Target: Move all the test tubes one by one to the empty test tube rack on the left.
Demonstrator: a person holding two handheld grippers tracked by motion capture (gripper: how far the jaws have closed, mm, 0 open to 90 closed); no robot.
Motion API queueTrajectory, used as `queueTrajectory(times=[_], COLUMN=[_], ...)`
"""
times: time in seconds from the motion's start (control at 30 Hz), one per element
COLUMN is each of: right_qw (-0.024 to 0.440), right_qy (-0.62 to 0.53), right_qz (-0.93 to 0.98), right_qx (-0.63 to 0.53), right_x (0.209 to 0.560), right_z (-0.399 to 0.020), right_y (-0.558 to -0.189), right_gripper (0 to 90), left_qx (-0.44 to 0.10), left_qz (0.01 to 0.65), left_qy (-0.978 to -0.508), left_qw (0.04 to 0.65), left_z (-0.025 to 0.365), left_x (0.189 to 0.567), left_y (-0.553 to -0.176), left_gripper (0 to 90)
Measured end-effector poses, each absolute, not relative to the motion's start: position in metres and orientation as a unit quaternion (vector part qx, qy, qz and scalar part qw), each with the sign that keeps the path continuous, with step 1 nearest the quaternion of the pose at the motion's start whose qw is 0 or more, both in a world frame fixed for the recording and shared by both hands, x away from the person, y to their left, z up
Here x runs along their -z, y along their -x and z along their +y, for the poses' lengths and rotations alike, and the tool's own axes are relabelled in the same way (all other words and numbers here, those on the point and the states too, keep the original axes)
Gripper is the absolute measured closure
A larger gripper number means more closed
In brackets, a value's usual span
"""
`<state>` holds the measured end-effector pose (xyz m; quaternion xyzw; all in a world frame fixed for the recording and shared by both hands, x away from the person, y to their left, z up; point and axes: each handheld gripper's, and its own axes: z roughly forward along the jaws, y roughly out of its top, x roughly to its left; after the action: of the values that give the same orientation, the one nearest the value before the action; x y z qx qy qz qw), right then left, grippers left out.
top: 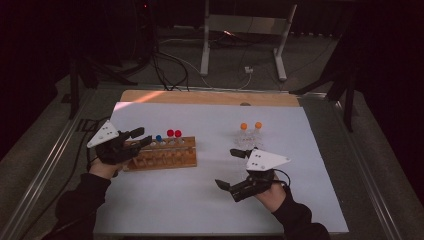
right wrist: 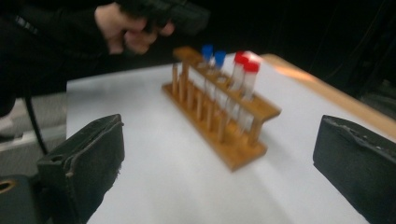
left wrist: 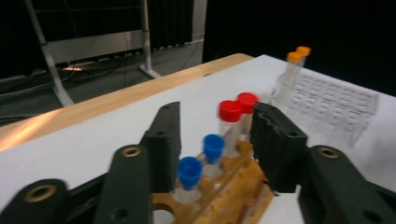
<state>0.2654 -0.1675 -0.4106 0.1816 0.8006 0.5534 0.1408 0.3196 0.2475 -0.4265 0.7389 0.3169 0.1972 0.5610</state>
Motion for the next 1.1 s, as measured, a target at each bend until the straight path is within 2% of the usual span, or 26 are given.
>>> queueTrajectory(times=[0.07, 0.13, 0.23, 0.43, 0.83, 0.9, 0.97, 1.0, 1.1], right_qw=[0.151, 0.165, 0.182, 0.212, 0.237, 0.235, 0.236, 0.233, 0.230], right_qy=[-0.180, -0.186, -0.200, -0.237, -0.322, -0.335, -0.350, -0.357, -0.369], right_qz=[0.795, 0.785, 0.776, 0.766, 0.750, 0.750, 0.745, 0.746, 0.749], right_qx=[-0.559, -0.567, -0.570, -0.558, -0.526, -0.520, -0.516, -0.511, -0.499], right_x=[0.407, 0.402, 0.395, 0.387, 0.406, 0.414, 0.423, 0.428, 0.440], right_z=[-0.173, -0.179, -0.191, -0.221, -0.266, -0.270, -0.273, -0.274, -0.274], right_y=[-0.268, -0.270, -0.276, -0.292, -0.326, -0.334, -0.341, -0.345, -0.356], right_gripper=[1.9, 2.0, 1.9, 2.0, 2.0, 6.8, 15.5, 15.1, 21.8], left_qx=[-0.199, -0.195, -0.184, -0.167, -0.177, -0.170, -0.168, -0.166, -0.163], left_qz=[0.313, 0.308, 0.304, 0.284, 0.269, 0.265, 0.260, 0.259, 0.254], left_qy=[-0.738, -0.733, -0.731, -0.728, -0.750, -0.750, -0.751, -0.752, -0.756], left_qw=[0.563, 0.574, 0.583, 0.600, 0.578, 0.581, 0.583, 0.583, 0.581], left_z=[0.245, 0.244, 0.241, 0.234, 0.224, 0.222, 0.220, 0.219, 0.217], left_x=[0.423, 0.421, 0.419, 0.423, 0.438, 0.438, 0.438, 0.439, 0.440], left_y=[-0.311, -0.303, -0.292, -0.272, -0.247, -0.245, -0.244, -0.244, -0.244], left_gripper=[38.9, 33.2, 20.0, 3.5, 0.5, 0.5, 0.5, 0.5, 0.5])
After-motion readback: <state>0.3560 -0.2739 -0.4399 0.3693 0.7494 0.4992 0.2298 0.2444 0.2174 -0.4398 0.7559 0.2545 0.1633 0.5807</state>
